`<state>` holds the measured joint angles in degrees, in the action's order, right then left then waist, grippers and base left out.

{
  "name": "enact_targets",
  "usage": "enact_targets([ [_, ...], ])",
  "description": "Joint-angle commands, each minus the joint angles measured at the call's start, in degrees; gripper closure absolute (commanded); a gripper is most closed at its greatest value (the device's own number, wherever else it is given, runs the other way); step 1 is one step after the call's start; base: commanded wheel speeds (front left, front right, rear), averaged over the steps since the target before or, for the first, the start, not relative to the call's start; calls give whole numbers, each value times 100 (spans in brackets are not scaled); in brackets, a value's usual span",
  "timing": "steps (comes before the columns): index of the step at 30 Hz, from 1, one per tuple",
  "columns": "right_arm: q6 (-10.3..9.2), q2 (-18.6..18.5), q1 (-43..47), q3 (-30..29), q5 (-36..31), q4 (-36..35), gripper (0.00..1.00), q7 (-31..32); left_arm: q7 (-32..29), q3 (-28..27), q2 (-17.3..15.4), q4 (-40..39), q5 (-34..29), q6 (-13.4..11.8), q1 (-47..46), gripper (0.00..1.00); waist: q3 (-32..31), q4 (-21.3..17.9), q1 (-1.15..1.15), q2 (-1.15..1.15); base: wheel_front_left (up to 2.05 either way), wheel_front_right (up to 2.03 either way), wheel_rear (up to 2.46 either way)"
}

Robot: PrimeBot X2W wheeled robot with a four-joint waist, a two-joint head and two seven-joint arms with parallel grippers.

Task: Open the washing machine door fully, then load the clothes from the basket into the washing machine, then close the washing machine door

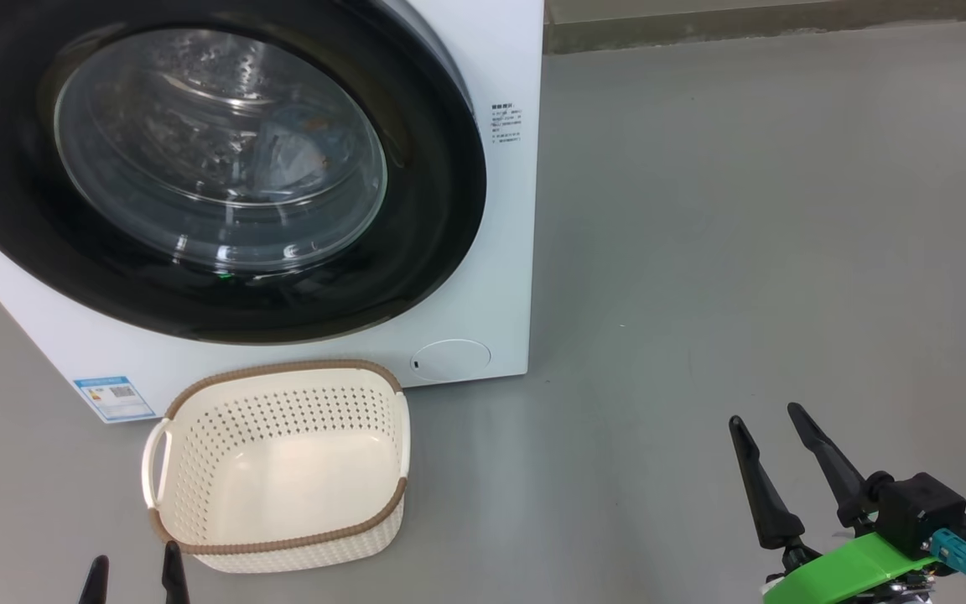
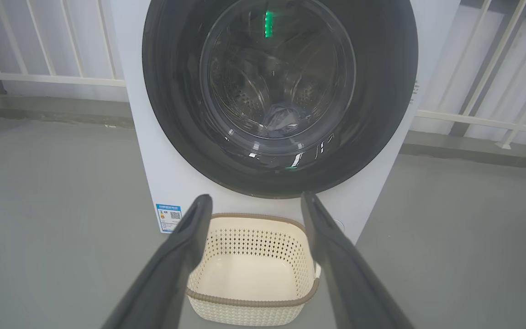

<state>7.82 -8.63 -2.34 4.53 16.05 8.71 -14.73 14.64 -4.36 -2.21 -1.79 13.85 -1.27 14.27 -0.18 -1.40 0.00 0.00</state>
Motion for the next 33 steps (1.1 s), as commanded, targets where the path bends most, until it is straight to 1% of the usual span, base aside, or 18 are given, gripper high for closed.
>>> enact_targets([
  [1, -33, -20, -24, 93, -61, -158, 0, -27, 36, -196, -66, -173, -51, -43, -48, 0, 3, 5, 0, 0, 0, 0, 0],
  [12, -33, 45, 58, 21, -103, -164, 0, -27, 36, -188, -66, -261, -59, -102, -2, 0, 18, 32, 0, 0, 0, 0, 0],
  [20, -33, 43, 38, 23, -97, -138, 0, -27, 36, -185, -66, -312, -91, -56, -16, 0, 55, 46, 0, 0, 0, 0, 0],
  [21, 0, 87, 112, -93, -43, 1, 100, 0, 0, 6, -1, -142, -3, -48, 110, 100, 56, 46, 0, 0, 0, 0, 0],
  [25, 3, 145, 157, -78, 2, 250, 100, 13, -11, 54, 89, 91, 50, -44, 101, 100, 58, 49, 0, 0, 0, 0, 0],
  [28, 2, 151, 151, -94, 195, 248, 100, 57, -52, 58, 79, 116, 249, -25, 57, 100, 55, 50, 3, 0, 0, 0, 0],
  [30, 2, 152, 145, -106, 324, 250, 100, 87, -81, 59, 70, 136, 382, -10, 25, 100, 47, 52, 11, 0, 0, 0, 0],
  [33, 1, 155, 140, -117, 452, 253, 100, 118, -111, 61, 62, 159, 514, 4, -6, 100, 42, 53, 12, 0, 0, 0, 0],
])
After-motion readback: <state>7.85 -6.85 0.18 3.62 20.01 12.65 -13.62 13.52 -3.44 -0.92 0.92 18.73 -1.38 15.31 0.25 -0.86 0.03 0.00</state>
